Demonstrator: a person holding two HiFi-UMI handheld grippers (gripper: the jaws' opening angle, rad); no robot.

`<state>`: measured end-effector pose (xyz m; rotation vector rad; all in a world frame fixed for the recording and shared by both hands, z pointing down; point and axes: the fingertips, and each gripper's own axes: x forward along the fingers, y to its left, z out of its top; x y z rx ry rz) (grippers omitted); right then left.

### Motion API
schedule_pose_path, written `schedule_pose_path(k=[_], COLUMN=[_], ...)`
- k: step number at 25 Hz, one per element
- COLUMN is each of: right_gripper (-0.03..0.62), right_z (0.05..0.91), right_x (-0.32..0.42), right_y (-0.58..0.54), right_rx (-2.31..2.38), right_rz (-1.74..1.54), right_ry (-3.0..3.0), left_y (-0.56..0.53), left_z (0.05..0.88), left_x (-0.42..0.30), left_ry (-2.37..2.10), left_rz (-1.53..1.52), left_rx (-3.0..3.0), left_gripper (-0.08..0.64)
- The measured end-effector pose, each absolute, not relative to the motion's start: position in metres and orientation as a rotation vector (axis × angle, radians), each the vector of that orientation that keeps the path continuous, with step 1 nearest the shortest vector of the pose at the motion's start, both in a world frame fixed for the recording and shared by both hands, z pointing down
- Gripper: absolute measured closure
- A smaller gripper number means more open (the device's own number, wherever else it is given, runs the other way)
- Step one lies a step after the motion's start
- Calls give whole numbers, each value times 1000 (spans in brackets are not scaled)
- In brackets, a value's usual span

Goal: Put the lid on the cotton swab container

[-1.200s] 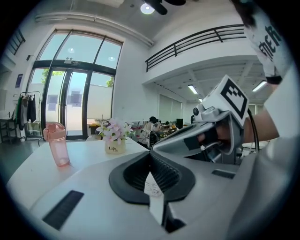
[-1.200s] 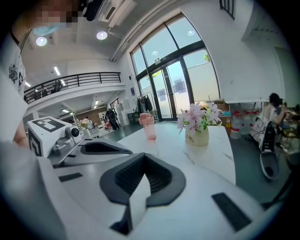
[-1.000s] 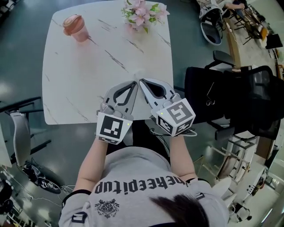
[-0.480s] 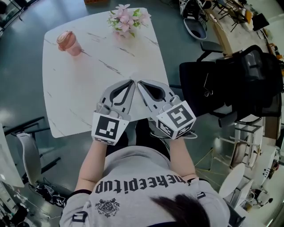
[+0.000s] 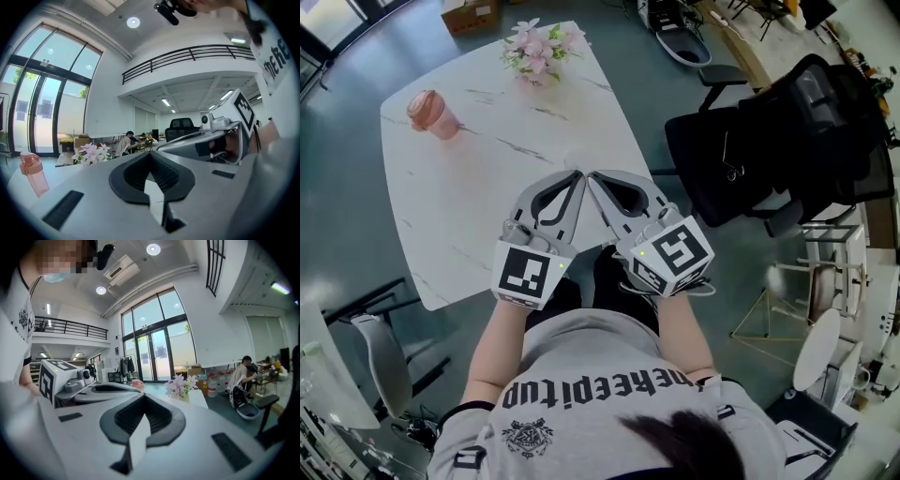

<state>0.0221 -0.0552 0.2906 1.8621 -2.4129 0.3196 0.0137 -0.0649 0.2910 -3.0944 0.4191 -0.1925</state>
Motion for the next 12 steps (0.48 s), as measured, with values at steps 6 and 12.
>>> schedule_pose_path(k=[6, 12], right_gripper=[581, 581], right_z=[286, 286], right_x=[18, 13], right_y=[-42, -35], right_rx=[1941, 1984], right_rz=[302, 294], right_ry=[-2382, -2366], left_y=[-54, -48], left_z=[283, 283], left_x=[8, 3], left_ry=[347, 313], left_rz=[-178, -178], left_rx=[-3092, -3098], left_gripper=[545, 545])
